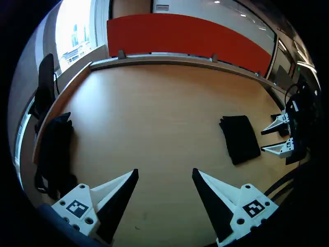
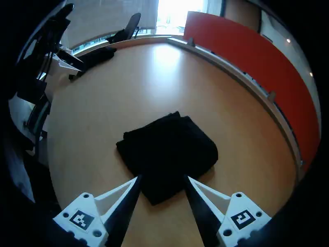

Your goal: Fold towel

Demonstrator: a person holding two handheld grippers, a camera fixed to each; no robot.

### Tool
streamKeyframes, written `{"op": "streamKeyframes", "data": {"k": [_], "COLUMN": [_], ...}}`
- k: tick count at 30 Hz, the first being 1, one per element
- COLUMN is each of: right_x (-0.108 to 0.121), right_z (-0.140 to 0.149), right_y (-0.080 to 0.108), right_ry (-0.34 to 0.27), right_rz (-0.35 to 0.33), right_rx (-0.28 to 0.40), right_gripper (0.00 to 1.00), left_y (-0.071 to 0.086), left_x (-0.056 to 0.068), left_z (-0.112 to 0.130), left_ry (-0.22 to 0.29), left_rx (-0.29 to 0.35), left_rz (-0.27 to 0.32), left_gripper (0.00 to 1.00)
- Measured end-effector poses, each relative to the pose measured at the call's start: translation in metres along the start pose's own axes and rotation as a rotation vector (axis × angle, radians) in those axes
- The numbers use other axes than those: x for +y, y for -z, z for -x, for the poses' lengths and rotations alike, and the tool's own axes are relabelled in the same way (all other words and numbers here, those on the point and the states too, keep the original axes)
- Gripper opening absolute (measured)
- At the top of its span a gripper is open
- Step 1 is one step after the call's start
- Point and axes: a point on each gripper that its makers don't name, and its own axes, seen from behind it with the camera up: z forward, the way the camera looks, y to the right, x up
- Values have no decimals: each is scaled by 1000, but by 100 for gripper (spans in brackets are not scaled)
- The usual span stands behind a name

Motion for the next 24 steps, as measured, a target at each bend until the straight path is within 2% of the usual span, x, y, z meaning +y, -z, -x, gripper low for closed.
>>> {"op": "streamKeyframes", "data": {"k": [18,21,24], "right_x": [-8,-8,-9], "right_z": [43,46,51], "right_y": [-8,-9,-10], "right_ry": [-46,-51,-56], "right_rz": [4,4,2], "right_rx": [-69,-75,-85], "right_gripper": [75,71,61], "left_y": [0,-1,-1], "left_x": [3,3,4], "left_z": [3,4,4], "left_ry": [3,4,4], "left_rx": [-3,-4,-4], "left_rz": [4,5,7], "left_gripper": [97,97,97]}}
